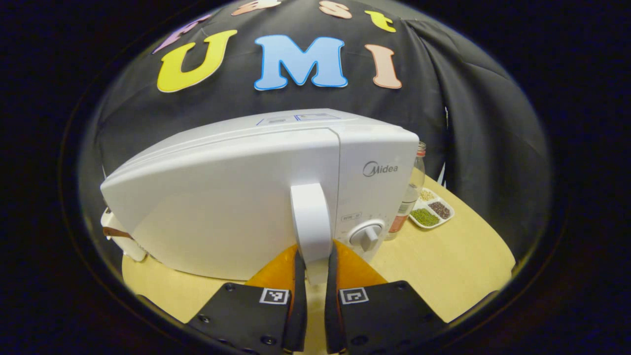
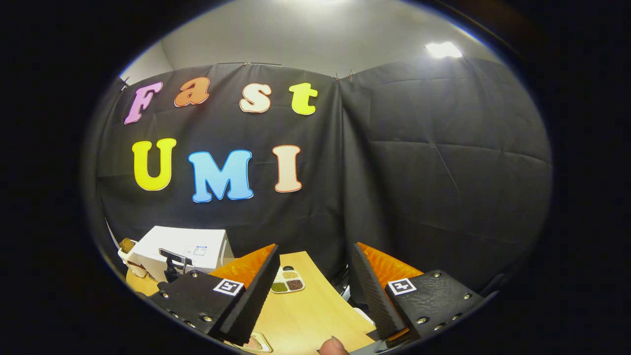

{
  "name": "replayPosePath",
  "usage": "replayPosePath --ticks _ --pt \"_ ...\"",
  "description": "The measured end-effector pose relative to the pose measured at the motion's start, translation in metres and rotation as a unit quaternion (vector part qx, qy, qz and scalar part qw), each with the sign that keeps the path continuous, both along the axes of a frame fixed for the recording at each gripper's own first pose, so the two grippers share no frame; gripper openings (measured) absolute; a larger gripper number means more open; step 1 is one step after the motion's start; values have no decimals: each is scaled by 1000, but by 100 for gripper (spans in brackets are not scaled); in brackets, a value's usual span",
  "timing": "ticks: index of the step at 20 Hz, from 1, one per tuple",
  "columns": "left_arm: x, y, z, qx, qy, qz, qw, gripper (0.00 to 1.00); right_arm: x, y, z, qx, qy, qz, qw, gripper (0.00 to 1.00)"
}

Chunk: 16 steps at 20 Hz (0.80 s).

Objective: Open the microwave oven with the left hand, put the food in, and close the microwave oven.

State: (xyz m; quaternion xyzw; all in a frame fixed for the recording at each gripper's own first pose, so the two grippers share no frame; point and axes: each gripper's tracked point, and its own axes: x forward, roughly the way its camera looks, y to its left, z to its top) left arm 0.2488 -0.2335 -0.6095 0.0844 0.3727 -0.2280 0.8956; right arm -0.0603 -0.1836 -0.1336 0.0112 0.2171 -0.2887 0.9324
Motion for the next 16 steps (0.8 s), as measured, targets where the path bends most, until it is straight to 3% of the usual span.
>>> replayPosePath --ticks 8,11,16 --pt "-4 2 0 10 7 -10 1000 24 -23 7 8 8 -11 18 1000 91" --pt "-8 4 1 6 23 6 1000 24 -44 -2 10 2 -5 34 999 91" --pt "-69 41 16 22 8 16 1000 24 -82 -11 -3 13 5 59 998 91"
